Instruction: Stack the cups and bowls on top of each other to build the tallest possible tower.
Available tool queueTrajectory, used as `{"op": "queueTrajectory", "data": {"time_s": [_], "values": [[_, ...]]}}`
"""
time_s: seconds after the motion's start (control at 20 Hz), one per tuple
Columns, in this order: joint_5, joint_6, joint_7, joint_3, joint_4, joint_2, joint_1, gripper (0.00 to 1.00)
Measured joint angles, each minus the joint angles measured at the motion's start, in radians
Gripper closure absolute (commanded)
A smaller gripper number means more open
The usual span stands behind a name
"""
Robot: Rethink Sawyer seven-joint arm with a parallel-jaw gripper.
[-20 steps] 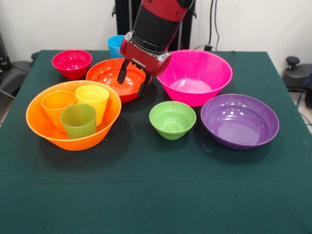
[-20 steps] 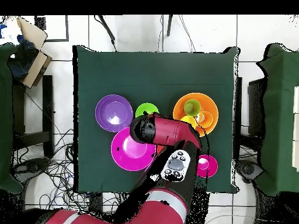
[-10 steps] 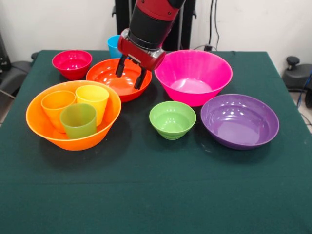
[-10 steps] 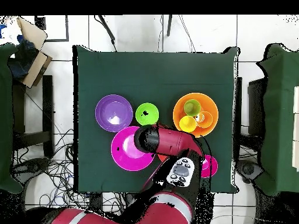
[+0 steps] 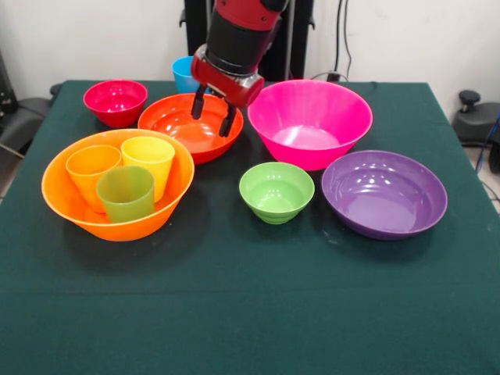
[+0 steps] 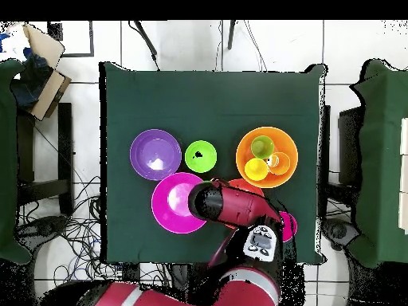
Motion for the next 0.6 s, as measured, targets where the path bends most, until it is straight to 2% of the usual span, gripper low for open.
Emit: {"op": "queueTrajectory", "data": {"time_s": [0.2,0.6], "values": [[0.0,-0.082,0.0,0.04,0.044,0.003,-0.042,0.0],[0.0,-0.173,0.0,0.105,0.084,0.003,-0.096,0.0]]}}
